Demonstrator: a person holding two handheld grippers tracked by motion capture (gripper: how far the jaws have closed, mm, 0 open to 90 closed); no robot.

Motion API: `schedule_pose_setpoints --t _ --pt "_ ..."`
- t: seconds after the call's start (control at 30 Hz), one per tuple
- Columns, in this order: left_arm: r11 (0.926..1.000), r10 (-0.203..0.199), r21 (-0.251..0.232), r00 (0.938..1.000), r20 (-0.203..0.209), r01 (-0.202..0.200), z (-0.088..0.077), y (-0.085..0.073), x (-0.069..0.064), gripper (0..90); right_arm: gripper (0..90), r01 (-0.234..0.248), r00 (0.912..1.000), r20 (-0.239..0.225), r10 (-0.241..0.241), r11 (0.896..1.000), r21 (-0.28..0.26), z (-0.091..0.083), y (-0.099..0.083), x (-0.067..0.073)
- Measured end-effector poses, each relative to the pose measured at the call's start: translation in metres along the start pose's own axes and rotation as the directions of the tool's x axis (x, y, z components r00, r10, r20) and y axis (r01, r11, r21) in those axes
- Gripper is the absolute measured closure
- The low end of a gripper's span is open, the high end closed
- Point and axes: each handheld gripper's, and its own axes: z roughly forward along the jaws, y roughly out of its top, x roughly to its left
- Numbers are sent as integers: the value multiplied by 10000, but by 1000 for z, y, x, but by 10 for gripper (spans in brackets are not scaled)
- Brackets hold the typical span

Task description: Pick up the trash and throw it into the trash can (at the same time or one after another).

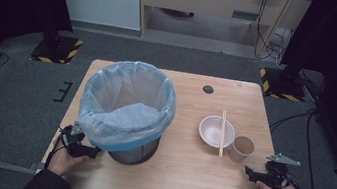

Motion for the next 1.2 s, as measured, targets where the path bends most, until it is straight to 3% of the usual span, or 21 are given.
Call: schedule_pose_setpoints --t 0.17,0.6,0.87,1.03,1.2 --pt "10000 -3 -18 10000 -8 3 0 0 0 0 69 303 9990 -322 -314 9989 -345 -9 3 8" --pt "10000 -7 7 10000 -28 7 0 0 -2 0 61 256 9966 -735 -379 9866 -1609 -41 9 23" --pt "10000 -10 7 10000 -34 10 0 0 -2 0 67 -263 9952 -978 8 9653 -2597 -57 24 27" --pt "10000 -23 7 10000 -45 23 0 0 -2 0 90 -527 9949 -990 216 9448 -3234 -66 35 27" --pt "10000 -35 -10 10000 -51 35 0 0 -2 0 97 -550 9957 -892 254 9362 -3470 -65 45 25"
